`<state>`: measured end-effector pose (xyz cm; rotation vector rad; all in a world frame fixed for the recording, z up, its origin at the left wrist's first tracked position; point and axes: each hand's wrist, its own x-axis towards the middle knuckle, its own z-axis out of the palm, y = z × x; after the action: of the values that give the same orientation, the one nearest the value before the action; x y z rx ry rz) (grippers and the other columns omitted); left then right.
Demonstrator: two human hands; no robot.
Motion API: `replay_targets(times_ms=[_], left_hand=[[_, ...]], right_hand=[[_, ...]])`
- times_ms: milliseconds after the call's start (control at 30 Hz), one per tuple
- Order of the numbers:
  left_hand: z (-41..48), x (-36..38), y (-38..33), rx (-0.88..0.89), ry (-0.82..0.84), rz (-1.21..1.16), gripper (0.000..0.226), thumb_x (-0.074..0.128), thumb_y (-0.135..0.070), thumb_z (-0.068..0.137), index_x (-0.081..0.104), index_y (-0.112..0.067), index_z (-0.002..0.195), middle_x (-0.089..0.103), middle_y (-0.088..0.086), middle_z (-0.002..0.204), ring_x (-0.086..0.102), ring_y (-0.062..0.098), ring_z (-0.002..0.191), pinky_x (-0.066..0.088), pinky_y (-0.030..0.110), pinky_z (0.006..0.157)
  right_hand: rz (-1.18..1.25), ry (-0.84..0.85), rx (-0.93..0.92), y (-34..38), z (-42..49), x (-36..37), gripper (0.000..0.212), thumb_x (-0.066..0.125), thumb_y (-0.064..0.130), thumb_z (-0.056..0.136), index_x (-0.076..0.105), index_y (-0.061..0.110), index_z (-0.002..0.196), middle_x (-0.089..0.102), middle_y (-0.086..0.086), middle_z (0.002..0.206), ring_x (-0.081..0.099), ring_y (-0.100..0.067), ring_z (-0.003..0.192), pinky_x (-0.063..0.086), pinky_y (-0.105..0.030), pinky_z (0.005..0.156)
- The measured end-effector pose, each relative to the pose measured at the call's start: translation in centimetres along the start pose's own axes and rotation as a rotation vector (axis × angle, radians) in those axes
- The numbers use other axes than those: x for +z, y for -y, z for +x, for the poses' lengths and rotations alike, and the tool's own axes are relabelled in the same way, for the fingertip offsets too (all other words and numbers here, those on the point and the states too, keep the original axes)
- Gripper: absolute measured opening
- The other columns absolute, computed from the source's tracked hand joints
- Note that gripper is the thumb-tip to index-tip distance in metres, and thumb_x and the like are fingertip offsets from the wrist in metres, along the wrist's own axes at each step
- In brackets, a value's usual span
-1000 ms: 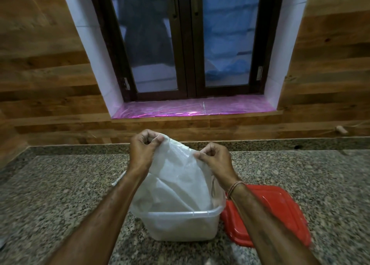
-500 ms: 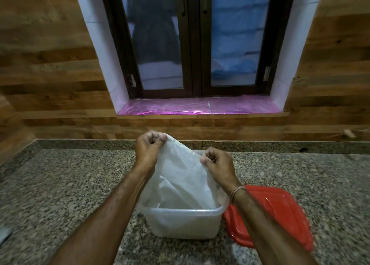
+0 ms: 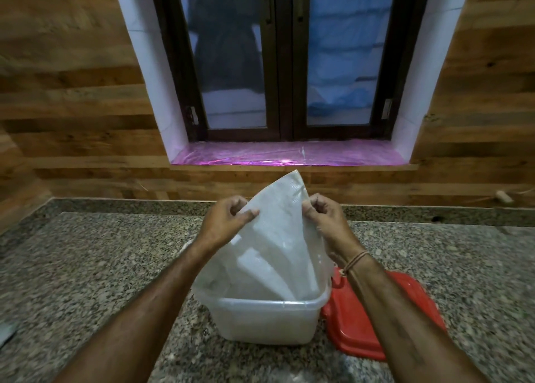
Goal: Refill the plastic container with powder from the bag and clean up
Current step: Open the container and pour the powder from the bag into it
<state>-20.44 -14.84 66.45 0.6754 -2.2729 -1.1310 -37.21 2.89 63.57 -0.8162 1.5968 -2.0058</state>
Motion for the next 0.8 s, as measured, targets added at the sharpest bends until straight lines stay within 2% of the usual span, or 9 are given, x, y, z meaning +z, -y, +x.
replay_targets(times_ms=[133, 233, 333, 433, 500, 600, 667, 733, 800], left_hand=[[-0.6, 0.0, 0.7, 0.015, -0.059, 0.175, 0.037, 0.069, -0.055, 0.079, 0.073, -0.019, 0.073, 0.072, -0.001, 0.068, 0.068, 0.013, 0.063, 0.057, 0.044, 0.066], [-0.2, -0.3, -0.7, 0.079, -0.079, 0.265, 0.036, 0.072, -0.051, 0.081, 0.062, -0.021, 0.065, 0.062, -0.011, 0.061, 0.058, 0.011, 0.057, 0.047, 0.033, 0.059], [0.1, -0.8, -1.7, 0.159, -0.094, 0.306, 0.046, 0.079, -0.041, 0.084, 0.049, -0.017, 0.059, 0.047, -0.011, 0.056, 0.042, 0.009, 0.053, 0.031, 0.029, 0.054], [0.1, -2.8, -0.8, 0.081, -0.017, 0.291, 0.032, 0.078, -0.054, 0.082, 0.069, -0.025, 0.071, 0.067, -0.013, 0.064, 0.061, 0.002, 0.058, 0.049, 0.028, 0.058], [-0.4, -4.5, 0.6, 0.014, 0.035, 0.319, 0.032, 0.076, -0.059, 0.078, 0.079, -0.029, 0.088, 0.077, -0.013, 0.077, 0.073, 0.005, 0.070, 0.062, 0.038, 0.069], [-1.0, -5.9, 1.5, 0.005, -0.003, 0.404, 0.028, 0.079, -0.053, 0.079, 0.076, -0.025, 0.079, 0.077, -0.009, 0.073, 0.074, 0.012, 0.070, 0.062, 0.048, 0.071], [-1.0, -5.6, 1.1, 0.010, -0.015, 0.444, 0.030, 0.080, -0.052, 0.077, 0.074, -0.023, 0.076, 0.075, -0.009, 0.071, 0.072, 0.010, 0.069, 0.061, 0.045, 0.070], [-0.9, -5.1, 0.2, 0.013, -0.010, 0.477, 0.027, 0.084, -0.048, 0.077, 0.073, -0.023, 0.072, 0.074, -0.011, 0.069, 0.069, 0.007, 0.068, 0.059, 0.040, 0.070], [-0.5, -4.9, -0.5, 0.015, 0.007, 0.492, 0.027, 0.086, -0.045, 0.076, 0.070, -0.025, 0.067, 0.072, -0.011, 0.068, 0.068, 0.008, 0.067, 0.057, 0.037, 0.071]], right_hand=[[-0.007, 0.014, 0.020, 0.2, 0.1, 0.6, 0.010, 0.069, 0.023, 0.099, 0.068, 0.014, 0.103, 0.073, -0.006, 0.107, 0.065, -0.024, 0.095, 0.052, -0.032, 0.075], [-0.106, 0.057, -0.102, 2.5, 0.8, 1.1, 0.045, 0.073, 0.030, 0.096, 0.055, 0.028, 0.137, 0.064, 0.006, 0.131, 0.064, -0.007, 0.115, 0.057, -0.022, 0.085], [-0.221, 0.115, -0.170, 4.5, 1.8, 1.7, 0.027, 0.079, 0.020, 0.092, 0.069, 0.013, 0.116, 0.075, -0.002, 0.109, 0.073, -0.011, 0.094, 0.060, -0.024, 0.075], [-0.181, -0.036, -0.150, 4.6, 2.8, 1.7, 0.014, 0.076, 0.008, 0.092, 0.068, -0.003, 0.093, 0.069, -0.010, 0.086, 0.064, -0.016, 0.077, 0.056, -0.028, 0.065], [-0.068, -0.100, -0.066, 4.2, 3.0, 1.3, 0.009, 0.073, 0.005, 0.094, 0.066, 0.000, 0.091, 0.067, -0.010, 0.083, 0.062, -0.017, 0.074, 0.056, -0.027, 0.064], [-0.028, -0.117, 0.067, 3.2, 3.0, 1.2, 0.008, 0.072, 0.005, 0.094, 0.066, 0.010, 0.097, 0.071, -0.007, 0.090, 0.065, -0.020, 0.080, 0.061, -0.036, 0.069], [-0.326, -0.167, -0.063, 3.0, 3.0, 1.9, 0.038, 0.080, 0.016, 0.089, 0.060, 0.016, 0.121, 0.065, -0.008, 0.118, 0.061, -0.022, 0.104, 0.056, -0.045, 0.090], [-0.764, -0.206, -0.321, 4.3, 3.1, 2.9, 0.065, 0.083, 0.037, 0.083, 0.051, 0.031, 0.140, 0.054, -0.001, 0.143, 0.049, -0.020, 0.130, 0.038, -0.048, 0.111], [-1.051, -0.015, -0.488, 6.5, 3.0, 4.6, 0.064, 0.079, 0.047, 0.085, 0.053, 0.037, 0.143, 0.055, 0.005, 0.148, 0.044, -0.016, 0.140, 0.018, -0.056, 0.123]])
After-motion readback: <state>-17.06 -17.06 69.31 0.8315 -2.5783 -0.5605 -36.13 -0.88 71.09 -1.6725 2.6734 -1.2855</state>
